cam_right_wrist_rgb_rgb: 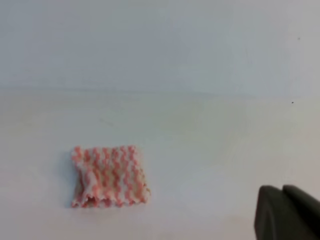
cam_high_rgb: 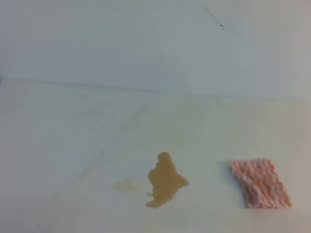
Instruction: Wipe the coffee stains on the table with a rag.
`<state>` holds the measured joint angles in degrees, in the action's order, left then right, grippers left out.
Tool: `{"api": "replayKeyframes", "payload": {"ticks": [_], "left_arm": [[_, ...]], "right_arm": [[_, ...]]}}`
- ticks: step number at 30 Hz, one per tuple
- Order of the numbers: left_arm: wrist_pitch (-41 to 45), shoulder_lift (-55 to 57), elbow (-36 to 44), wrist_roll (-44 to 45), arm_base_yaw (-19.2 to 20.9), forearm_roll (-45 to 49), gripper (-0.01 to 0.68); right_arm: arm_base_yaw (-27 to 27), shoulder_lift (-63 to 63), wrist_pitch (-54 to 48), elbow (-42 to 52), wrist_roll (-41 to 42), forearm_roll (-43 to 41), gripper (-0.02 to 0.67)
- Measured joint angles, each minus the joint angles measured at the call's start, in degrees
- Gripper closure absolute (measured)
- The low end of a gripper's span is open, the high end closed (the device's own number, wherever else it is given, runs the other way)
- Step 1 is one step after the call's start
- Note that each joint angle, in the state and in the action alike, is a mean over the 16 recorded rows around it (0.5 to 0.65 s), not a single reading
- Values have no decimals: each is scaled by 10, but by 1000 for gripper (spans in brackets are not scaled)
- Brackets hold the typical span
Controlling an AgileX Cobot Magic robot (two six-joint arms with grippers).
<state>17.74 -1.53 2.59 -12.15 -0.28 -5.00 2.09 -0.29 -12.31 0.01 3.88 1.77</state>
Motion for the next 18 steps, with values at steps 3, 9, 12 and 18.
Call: {"api": "replayKeyframes", "payload": {"ticks": [3, 9, 12, 18], "left_arm": [[0, 0, 0, 0, 0, 0, 672], [0, 0, 0, 0, 0, 0, 672], [0, 0, 0, 0, 0, 0, 672], [0, 0, 0, 0, 0, 0, 672]], "right_arm": [[0, 0, 15, 0, 0, 14, 652], [0, 0, 68, 0, -3, 92, 653], [0, 0, 103, 0, -10, 161, 653], [0, 0, 174, -1, -25, 309, 653]]}}
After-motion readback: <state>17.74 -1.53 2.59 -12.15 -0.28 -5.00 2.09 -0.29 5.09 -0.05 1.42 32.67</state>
